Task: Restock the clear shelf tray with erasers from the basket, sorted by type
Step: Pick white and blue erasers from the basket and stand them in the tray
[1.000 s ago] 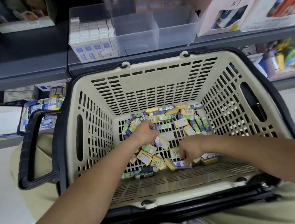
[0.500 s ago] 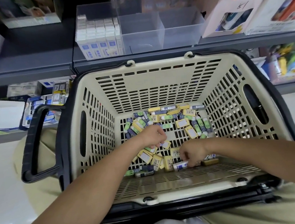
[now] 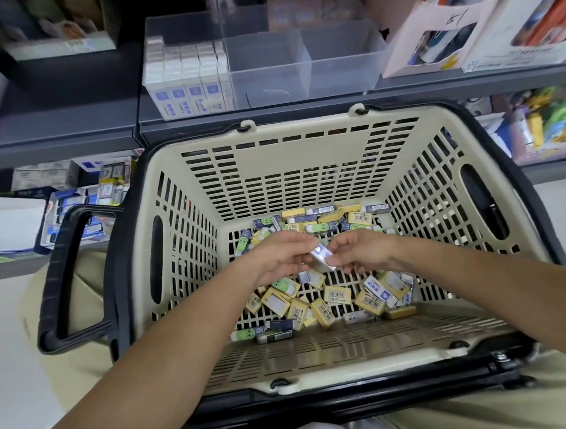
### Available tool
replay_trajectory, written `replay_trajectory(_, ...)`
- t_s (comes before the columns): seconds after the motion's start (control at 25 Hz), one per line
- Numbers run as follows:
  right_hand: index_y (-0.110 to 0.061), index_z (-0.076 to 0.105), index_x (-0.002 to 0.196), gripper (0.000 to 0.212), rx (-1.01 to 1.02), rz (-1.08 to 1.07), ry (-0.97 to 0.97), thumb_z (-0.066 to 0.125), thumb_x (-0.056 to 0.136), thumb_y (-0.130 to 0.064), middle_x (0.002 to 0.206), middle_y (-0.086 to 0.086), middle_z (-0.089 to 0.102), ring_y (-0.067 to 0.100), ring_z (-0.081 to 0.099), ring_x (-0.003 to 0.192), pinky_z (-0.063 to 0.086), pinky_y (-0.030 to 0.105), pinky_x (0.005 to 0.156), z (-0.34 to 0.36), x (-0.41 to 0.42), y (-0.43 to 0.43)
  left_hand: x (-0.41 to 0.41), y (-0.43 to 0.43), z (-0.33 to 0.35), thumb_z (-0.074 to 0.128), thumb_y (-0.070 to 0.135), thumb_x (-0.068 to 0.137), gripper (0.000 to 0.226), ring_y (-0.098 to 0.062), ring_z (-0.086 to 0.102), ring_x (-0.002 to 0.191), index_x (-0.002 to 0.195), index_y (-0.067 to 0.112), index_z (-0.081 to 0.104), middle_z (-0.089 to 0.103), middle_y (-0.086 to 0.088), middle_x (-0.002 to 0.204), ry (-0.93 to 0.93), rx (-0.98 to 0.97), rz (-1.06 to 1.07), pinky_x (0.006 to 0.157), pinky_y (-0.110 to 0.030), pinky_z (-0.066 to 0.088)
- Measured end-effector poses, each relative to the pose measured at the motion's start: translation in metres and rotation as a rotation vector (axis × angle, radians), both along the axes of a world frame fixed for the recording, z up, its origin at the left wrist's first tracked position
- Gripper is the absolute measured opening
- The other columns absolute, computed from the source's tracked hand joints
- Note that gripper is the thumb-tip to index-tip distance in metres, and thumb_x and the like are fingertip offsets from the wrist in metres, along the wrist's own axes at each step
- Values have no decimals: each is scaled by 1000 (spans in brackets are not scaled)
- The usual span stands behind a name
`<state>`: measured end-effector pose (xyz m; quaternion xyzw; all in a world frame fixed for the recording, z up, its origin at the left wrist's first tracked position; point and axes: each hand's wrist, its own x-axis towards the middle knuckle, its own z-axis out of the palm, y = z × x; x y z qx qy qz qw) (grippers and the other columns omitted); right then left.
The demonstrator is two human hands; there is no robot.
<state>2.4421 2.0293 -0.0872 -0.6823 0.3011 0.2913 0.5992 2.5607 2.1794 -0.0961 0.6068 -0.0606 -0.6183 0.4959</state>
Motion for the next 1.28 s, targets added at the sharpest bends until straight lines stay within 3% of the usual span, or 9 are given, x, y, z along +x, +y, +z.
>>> replay_trajectory(0.16, -20, 65, 86, 11, -128, 208, 22, 67, 83, -30, 79, -6, 69, 4, 60, 65, 44, 21, 61, -4, 2, 1, -14, -5, -1, 66, 20, 86, 16, -11, 59, 66, 98, 11, 63, 66, -2, 77, -83, 36, -6, 54, -20, 46)
replay_trajectory(0.28, -15, 66, 103, 24, -551, 785, 142, 67, 84, -29, 105, 1, 67, 15, 61, 92, 48, 28, 80, -11, -5, -11, -14, -9, -1, 66, 22, 86, 17, -12, 56, 69, 100, 12, 61, 64, -3, 78, -104, 82, 52, 58, -22, 44)
replay_trajectory(0.36, -15, 62, 108, 27, -768, 891, 174, 67, 83, -25, 110, -1, 62, 18, 57, 98, 45, 30, 78, -11, -9, -23, -10, -10, -2, 63, 22, 88, 20, -16, 57, 75, 105, 13, 58, 63, -5, 82, -83, 102, 78, 65, -27, 49)
replay_trajectory(0.6, -14, 59, 101, 25, -629, 912, 150, 71, 79, -19, 91, -5, 56, 14, 51, 82, 39, 23, 63, -16, -13, -21, -7, -6, -4, 60, 21, 90, 16, -19, 70, 74, 104, 14, 54, 71, -5, 77, 20, 87, 50, 64, -33, 56)
replay_trajectory(0.72, -14, 57, 93, 20, -518, 763, 127, 72, 79, -14, 76, -8, 54, 11, 55, 72, 43, 19, 59, -10, -8, -23, -7, -7, -5, 65, 22, 87, 21, -16, 67, 71, 105, 14, 57, 67, -3, 76, 8, 86, 19, 65, -32, 56)
replay_trajectory(0.8, -13, 56, 96, 20, -388, 474, 66, 68, 81, -10, 79, -1, 60, 13, 62, 74, 51, 21, 65, 1, -1, -29, -7, -8, -5, 66, 22, 86, 19, -15, 64, 72, 102, 12, 59, 65, -4, 79, 16, 94, 35, 71, -32, 57)
replay_trajectory(0.96, -5, 60, 91, 9, -123, -113, -63, 64, 83, -1, 78, 12, 70, 11, 66, 61, 51, 15, 52, 19, 11, -31, -5, -8, 0, 42, 29, 97, 31, -19, 62, 79, 98, 5, 62, 64, -9, 86, 131, 87, 125, 71, -30, 53)
replay_trajectory(1.16, -10, 61, 88, 7, 37, -421, -84, 65, 83, -7, 91, 11, 72, 16, 70, 75, 51, 19, 56, 21, 15, -26, 0, -8, 5, 41, 21, 95, 26, -20, 63, 84, 99, 5, 61, 65, -11, 91, 176, 40, 263, 80, -32, 52)
replay_trajectory(1.28, -12, 66, 87, 9, 77, -429, -60, 70, 79, -12, 80, 4, 73, 13, 68, 68, 50, 22, 57, 19, 14, -14, -2, -9, 5, 54, 10, 91, 16, -17, 66, 81, 107, 8, 60, 68, -9, 94, 178, -58, 330, 71, -26, 54)
